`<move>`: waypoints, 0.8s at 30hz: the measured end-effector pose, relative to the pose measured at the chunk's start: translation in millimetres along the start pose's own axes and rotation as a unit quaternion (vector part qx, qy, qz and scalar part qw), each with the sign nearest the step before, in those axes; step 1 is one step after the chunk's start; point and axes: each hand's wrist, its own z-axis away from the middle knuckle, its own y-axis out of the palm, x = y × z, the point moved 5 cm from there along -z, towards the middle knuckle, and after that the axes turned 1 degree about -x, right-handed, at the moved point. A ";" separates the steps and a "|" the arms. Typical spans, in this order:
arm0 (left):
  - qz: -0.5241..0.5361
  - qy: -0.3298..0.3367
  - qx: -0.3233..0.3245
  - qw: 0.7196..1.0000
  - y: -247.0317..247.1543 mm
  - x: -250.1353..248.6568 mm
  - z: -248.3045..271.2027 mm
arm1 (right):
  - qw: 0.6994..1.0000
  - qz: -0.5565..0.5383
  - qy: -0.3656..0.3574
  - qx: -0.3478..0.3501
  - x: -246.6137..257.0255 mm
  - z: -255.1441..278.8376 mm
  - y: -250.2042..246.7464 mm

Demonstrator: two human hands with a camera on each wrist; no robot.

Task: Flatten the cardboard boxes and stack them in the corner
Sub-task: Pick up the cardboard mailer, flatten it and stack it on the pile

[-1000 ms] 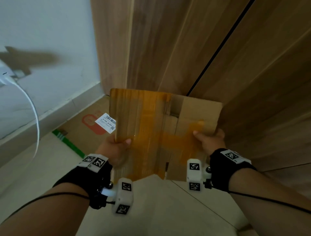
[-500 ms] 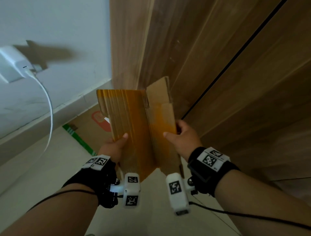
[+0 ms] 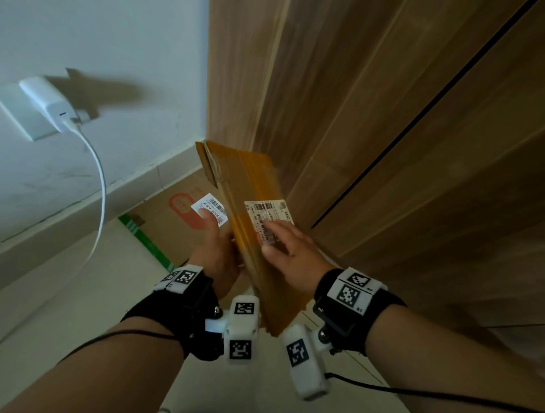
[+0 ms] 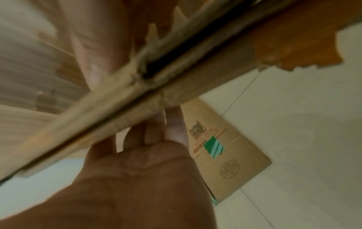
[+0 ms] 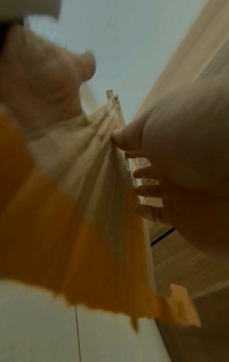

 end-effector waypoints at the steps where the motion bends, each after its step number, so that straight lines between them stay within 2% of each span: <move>1: 0.005 -0.005 0.016 1.000 4.6 -2.3 2.1 | 1.000 0.022 0.003 0.000 -2.2 -1.6 0.9; 3: -0.004 0.025 0.030 0.999 8.8 -4.2 1.6 | 0.999 0.040 -0.002 -0.006 -4.4 -3.3 0.4; 6: 0.025 0.039 -0.032 0.998 -0.2 0.8 -5.9 | 0.998 0.003 0.018 -0.053 -11.2 -5.3 -8.0; 8: 0.059 0.050 -0.055 0.995 -6.6 0.6 -9.1 | 0.988 -0.024 0.086 -0.123 -27.1 -7.1 -18.3; 10: 0.093 0.051 -0.062 0.992 -12.9 -1.2 -10.8 | 0.971 -0.050 0.171 -0.159 -46.7 -5.2 -26.8; 13: 0.118 0.049 -0.063 0.990 -21.9 -1.4 -12.7 | 0.950 -0.177 0.230 -0.113 -67.7 -3.6 -26.5; 16: 0.120 0.038 -0.066 0.990 -24.4 1.3 -15.1 | 0.943 -0.222 0.238 -0.066 -73.3 -6.4 -18.5; 18: 0.105 0.027 -0.091 0.990 -29.9 6.6 -19.5 | 0.942 -0.234 0.225 -0.085 -72.8 -12.3 -16.8; 20: 0.028 0.004 -0.112 0.993 -35.0 12.7 -22.6 | 0.943 -0.232 0.211 -0.113 -71.2 -17.2 -19.4; 22: -0.046 -0.036 -0.115 0.992 -42.6 23.1 -26.3 | 0.946 -0.220 0.202 -0.124 -71.0 -21.6 -21.7; 24: -0.054 -0.084 -0.127 0.987 -50.9 35.2 -29.1 | 0.949 -0.206 0.200 -0.129 -72.5 -25.1 -21.4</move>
